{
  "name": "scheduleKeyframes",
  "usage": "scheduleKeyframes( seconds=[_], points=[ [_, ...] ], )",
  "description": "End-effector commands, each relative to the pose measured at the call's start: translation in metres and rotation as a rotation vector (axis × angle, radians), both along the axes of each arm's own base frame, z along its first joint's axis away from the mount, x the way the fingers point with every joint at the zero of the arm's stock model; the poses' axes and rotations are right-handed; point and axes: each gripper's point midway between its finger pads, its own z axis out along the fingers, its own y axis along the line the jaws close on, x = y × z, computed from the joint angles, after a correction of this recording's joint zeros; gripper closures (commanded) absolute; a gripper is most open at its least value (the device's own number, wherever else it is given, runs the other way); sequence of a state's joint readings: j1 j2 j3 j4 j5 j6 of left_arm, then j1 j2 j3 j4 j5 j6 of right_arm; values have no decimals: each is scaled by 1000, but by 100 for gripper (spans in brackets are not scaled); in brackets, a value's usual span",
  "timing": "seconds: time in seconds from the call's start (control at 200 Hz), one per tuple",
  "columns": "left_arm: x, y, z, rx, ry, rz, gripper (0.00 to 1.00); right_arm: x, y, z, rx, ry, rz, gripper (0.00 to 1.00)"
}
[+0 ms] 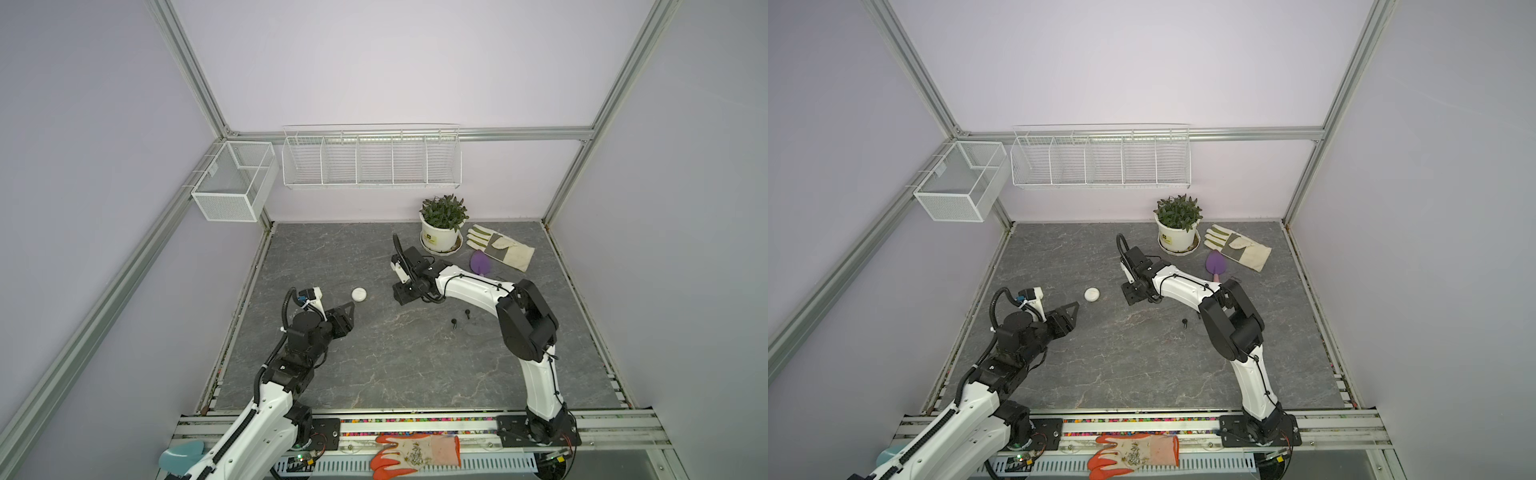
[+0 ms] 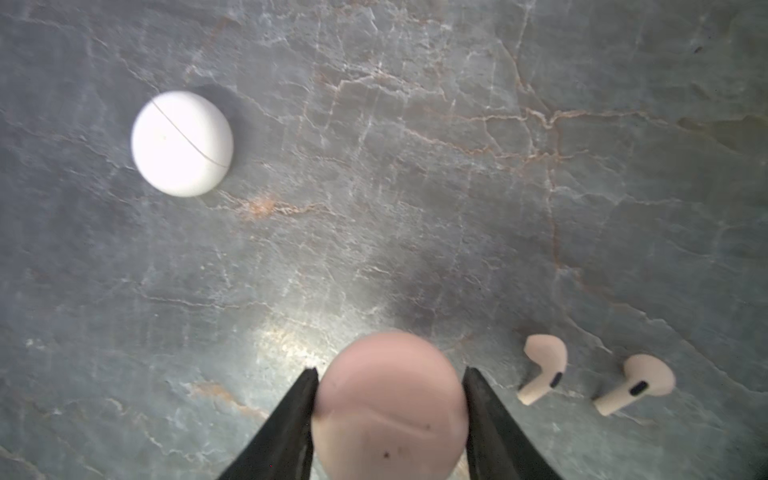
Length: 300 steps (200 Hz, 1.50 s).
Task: Insert the wireless bluetooth earbuds into the charging case
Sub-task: 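Lift the pink case with the right gripper while the left gripper approaches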
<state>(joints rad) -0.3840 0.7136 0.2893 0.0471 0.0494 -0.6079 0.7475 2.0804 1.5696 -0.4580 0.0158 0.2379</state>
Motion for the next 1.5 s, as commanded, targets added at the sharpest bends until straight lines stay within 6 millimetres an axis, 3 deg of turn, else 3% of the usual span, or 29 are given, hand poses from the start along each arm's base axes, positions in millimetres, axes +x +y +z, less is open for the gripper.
scheduleKeyframes(
  seconds=[0.0, 0.28, 0.395, 0.46, 0.48, 0.515, 0.745, 0.925, 0.945, 1.129, 1.259, 1.494],
  points=[
    [-1, -12, 6, -5, -75, -80, 32, 0, 19, 37, 172, -48, -26, 58],
    [1, -54, 15, 87, -268, -224, 35, -14, 33, 67, 353, -6, -64, 58],
    [0, -68, 11, 104, -288, -293, 36, -12, 29, 83, 387, 0, -135, 58],
    [1, -74, 16, 96, -325, -312, 37, -10, 22, 97, 420, -12, -202, 58],
    [-3, -72, 4, 107, -309, -319, 37, -10, 21, 100, 437, -14, -222, 58],
    [-4, -74, 4, 110, -323, -322, 37, -11, 20, 105, 470, -8, -255, 59],
    [5, -88, 20, 68, -404, -347, 37, -17, 26, 130, 506, -10, -364, 60],
    [9, -99, 32, -43, -458, -363, 39, -19, 24, 142, 532, -47, -374, 60],
    [15, -103, 46, -63, -492, -358, 39, -20, 25, 144, 537, -48, -370, 60],
    [27, -112, 60, -176, -558, -350, 41, -22, 26, 153, 565, -56, -357, 61],
    [31, -129, 66, -212, -556, -422, 45, -21, 23, 157, 567, -78, -361, 61],
    [38, -134, 80, -221, -593, -430, 45, -20, 25, 159, 577, -79, -357, 61]
  ],
)
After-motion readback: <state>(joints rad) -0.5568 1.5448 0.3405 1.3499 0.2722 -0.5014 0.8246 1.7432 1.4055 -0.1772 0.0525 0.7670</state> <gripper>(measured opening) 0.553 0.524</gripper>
